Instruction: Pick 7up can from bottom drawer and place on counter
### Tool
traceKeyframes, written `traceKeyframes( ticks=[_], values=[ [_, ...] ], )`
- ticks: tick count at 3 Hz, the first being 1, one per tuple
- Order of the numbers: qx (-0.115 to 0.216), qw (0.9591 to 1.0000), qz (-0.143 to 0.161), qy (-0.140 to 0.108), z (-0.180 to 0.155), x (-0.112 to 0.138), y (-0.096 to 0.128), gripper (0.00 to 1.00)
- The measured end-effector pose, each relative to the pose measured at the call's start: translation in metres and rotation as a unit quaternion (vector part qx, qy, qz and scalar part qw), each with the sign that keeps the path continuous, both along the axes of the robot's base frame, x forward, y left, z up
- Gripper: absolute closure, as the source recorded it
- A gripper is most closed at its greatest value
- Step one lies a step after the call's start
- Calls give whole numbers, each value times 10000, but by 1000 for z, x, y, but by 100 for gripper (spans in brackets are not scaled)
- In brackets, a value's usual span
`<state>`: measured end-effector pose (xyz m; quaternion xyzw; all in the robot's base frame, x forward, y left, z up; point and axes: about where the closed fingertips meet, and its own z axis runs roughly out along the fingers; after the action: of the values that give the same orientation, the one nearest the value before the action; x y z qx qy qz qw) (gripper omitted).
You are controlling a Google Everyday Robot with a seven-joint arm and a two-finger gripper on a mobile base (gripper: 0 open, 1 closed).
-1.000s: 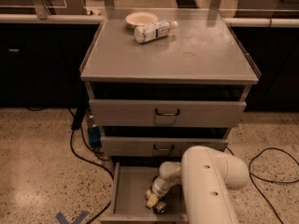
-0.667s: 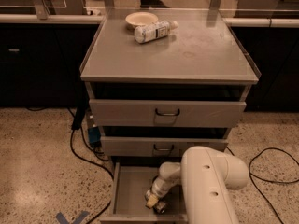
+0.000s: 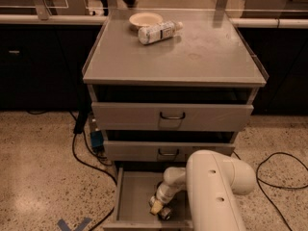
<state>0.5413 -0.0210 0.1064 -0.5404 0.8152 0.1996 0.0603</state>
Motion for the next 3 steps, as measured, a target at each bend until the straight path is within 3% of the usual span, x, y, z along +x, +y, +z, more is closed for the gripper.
traceKeyframes(
  ticks=[1,2,3],
  values=[
    [317,9994,115,-35,19,-7,2,100],
    [854,9962,100,-160,48,-16,10,100],
    [1039,9938,144,-360,83,-23,27,100]
  ],
)
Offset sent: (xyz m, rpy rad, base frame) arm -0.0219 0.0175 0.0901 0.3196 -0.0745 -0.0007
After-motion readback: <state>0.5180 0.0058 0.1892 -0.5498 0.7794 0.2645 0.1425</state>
